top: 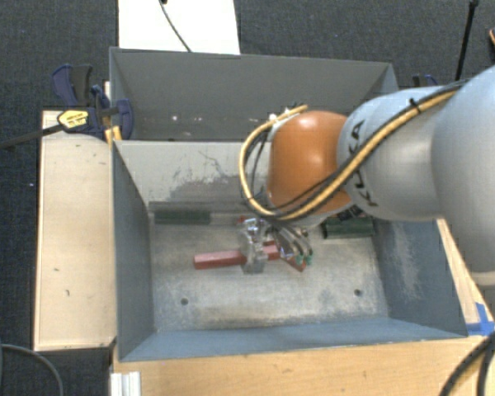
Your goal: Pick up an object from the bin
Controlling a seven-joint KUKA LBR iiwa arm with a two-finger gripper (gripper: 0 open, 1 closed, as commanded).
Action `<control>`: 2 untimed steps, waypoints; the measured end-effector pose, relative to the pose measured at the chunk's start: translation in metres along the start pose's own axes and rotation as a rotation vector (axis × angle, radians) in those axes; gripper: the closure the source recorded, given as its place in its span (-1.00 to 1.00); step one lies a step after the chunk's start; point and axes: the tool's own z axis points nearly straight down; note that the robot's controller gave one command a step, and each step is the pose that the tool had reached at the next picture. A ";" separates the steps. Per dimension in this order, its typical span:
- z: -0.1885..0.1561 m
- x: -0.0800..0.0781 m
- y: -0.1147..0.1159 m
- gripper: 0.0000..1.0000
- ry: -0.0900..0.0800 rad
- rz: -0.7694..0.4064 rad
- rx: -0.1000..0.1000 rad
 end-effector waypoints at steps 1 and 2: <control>-0.059 -0.003 0.000 1.00 -0.003 0.004 0.001; -0.067 -0.004 0.000 1.00 0.001 0.006 0.001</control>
Offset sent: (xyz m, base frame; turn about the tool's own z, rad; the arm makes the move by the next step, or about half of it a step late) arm 0.0000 -0.0001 0.0551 0.0000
